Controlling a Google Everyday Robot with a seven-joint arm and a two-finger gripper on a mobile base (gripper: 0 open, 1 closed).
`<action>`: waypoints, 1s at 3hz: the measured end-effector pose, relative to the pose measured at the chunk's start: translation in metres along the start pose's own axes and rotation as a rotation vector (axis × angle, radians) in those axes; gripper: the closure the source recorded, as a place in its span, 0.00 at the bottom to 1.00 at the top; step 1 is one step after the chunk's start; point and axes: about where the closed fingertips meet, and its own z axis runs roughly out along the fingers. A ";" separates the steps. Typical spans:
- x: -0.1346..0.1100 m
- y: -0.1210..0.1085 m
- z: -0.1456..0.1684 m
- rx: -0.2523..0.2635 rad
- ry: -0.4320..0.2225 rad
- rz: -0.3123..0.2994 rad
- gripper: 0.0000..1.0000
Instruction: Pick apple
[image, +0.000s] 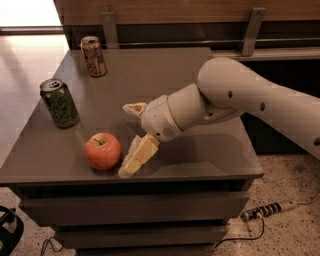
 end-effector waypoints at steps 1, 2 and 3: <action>-0.007 0.010 0.013 -0.026 -0.033 -0.020 0.00; -0.011 0.018 0.025 -0.049 -0.063 -0.036 0.00; -0.015 0.024 0.034 -0.060 -0.081 -0.051 0.17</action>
Offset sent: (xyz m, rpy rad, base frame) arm -0.0254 0.0368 -0.0091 0.0948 -0.0005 0.0910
